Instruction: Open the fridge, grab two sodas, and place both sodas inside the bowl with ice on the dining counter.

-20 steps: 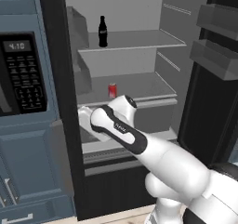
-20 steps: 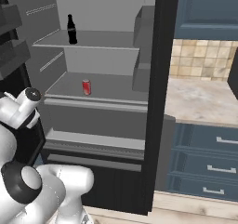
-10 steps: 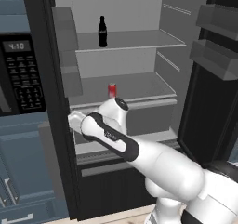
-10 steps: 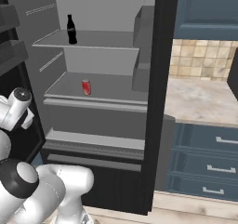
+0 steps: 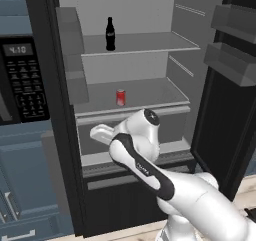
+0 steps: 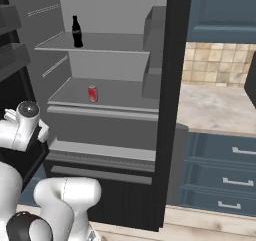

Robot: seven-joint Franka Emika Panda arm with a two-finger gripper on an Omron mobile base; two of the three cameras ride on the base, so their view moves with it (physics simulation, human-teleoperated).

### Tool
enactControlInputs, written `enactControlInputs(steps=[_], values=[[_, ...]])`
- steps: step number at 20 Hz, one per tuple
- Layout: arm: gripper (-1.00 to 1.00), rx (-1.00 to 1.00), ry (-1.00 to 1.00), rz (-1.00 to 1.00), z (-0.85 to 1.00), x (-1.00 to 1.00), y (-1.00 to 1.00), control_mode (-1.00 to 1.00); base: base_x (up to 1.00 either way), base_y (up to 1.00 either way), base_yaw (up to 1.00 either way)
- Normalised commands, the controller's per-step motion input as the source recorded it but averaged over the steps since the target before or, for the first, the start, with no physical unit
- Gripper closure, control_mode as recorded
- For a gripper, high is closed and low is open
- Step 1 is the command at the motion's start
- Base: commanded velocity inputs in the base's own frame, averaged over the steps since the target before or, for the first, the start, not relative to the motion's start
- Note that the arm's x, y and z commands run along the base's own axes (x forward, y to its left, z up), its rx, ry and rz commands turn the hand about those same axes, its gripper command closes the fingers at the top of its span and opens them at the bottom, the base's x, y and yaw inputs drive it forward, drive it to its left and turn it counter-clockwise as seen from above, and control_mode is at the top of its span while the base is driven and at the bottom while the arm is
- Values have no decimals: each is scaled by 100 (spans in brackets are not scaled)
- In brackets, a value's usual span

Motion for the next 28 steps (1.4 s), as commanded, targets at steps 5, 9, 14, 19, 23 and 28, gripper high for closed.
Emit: enactControlInputs(steps=[5, 9, 14, 19, 23, 28], values=[[-100, -15, -23, -13, 0, -29, -86, -100, 0, 0, 0], [-100, -17, -15, -15, 0, -16, -90, -100, 0, 0, 0], [-100, -20, -12, -15, 0, -8, -84, -100, 0, 0, 0], [-100, -22, -12, -11, -1, -1, -72, -100, 0, 0, 0], [-100, -15, -15, -1, -37, -28, -58, -100, 0, 0, 0], [-100, -1, -15, 6, -33, -56, -38, -100, 0, 0, 0]])
